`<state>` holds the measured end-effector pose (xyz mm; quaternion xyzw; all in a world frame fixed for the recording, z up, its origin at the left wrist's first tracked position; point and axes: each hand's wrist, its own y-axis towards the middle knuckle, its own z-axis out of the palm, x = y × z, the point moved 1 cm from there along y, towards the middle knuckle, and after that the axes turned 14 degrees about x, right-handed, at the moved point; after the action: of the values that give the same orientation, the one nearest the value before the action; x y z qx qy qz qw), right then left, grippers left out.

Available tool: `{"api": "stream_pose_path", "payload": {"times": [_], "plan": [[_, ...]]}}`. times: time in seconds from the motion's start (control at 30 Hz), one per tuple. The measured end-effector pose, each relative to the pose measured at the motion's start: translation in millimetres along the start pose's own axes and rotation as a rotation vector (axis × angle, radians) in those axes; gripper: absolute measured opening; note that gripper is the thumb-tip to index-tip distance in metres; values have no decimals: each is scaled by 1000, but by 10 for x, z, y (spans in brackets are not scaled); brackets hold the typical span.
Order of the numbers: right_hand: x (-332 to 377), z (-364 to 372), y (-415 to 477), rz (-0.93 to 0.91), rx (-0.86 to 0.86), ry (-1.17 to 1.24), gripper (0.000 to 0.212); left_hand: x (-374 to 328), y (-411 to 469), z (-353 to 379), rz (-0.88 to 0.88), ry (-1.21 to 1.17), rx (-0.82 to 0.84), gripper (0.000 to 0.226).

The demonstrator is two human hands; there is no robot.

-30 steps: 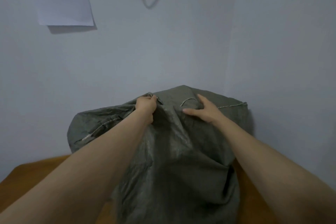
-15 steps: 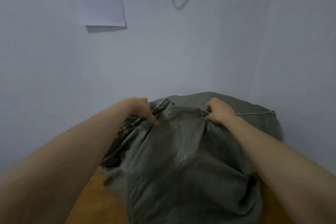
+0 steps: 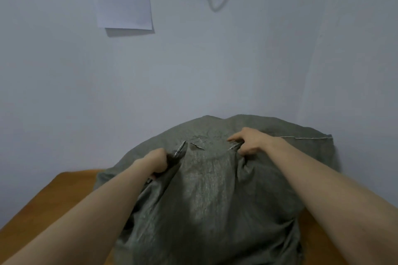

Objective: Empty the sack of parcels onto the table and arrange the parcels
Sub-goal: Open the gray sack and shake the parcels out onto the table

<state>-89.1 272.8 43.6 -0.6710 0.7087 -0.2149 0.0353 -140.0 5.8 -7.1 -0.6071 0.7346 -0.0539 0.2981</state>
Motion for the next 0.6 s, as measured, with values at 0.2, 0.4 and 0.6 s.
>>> {"api": "stream_pose_path", "payload": {"times": [0.2, 0.4, 0.6], "plan": [[11, -192, 41, 145, -335, -53, 14, -71, -104, -566, 31, -29, -341, 28], [79, -719, -34, 176, -491, 147, 21, -338, -347, -1021, 208, -176, -260, 21], [21, -819, 4, 110, -538, 231, 26, -406, -295, -981, 74, 412, -345, 46]]}}
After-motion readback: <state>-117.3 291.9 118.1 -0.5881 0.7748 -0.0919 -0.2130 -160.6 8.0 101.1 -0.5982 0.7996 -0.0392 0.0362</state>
